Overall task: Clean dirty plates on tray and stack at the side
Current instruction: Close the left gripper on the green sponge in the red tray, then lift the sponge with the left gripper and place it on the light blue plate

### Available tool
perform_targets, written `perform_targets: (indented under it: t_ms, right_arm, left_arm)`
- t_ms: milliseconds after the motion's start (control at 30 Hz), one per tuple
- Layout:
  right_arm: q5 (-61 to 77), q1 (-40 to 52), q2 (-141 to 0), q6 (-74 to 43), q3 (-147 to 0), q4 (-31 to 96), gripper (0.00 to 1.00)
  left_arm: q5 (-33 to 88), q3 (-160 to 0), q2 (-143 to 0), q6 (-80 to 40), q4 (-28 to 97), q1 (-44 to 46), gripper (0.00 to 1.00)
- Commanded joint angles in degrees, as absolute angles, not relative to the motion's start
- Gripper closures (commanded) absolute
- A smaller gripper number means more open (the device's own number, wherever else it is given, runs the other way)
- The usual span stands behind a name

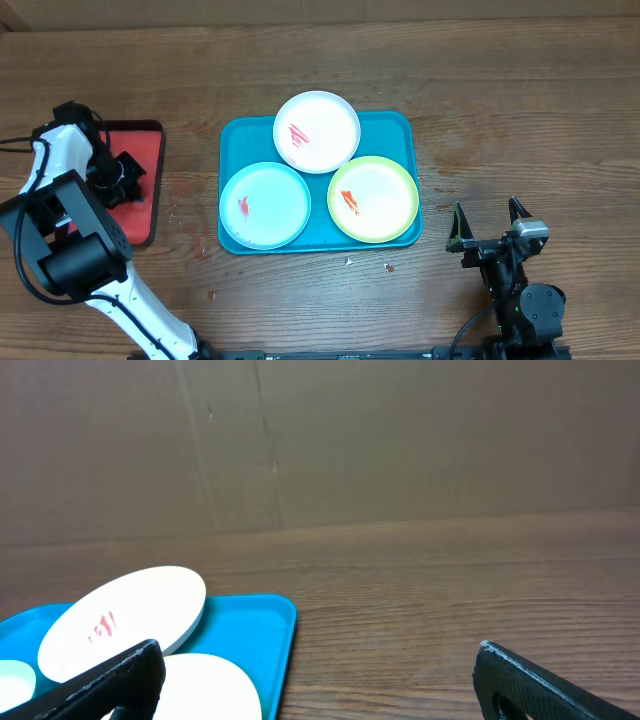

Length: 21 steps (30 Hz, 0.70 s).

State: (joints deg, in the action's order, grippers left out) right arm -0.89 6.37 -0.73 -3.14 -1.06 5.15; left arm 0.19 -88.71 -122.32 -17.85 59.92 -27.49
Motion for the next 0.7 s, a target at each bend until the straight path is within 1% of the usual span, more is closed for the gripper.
perform_targets:
  t_ms: [0,300,433,533,667]
  right_arm:
    - [-1.4,6.0,-0.2,-3.0,-0.5,4.7,0.0]
    - [-1.4,6.0,-0.2,-3.0,-0.5,4.7,0.0]
    - [-1.4,6.0,-0.2,-3.0,-0.5,4.7,0.0]
    - [-1.4,6.0,-0.2,-3.0,-0.5,4.7,0.0]
    - [-1.4,6.0,-0.2,-3.0,-0.5,4.7,0.0]
  left_arm:
    - [-0.6,-95.3,-123.0,-17.8,62.7,-27.7,0.96]
    - [-0.6,-115.4,-122.8,-17.8,77.0,-27.7,0.96]
    - [-0.6,-121.8,-122.8,-18.1,82.3,-27.7,0.96]
    - [-0.8,-121.4,-122.9,-18.2,82.6,-27.7,0.96]
    - [-0.7,-112.2,-123.5,-18.2,74.7,-27.7,0.96]
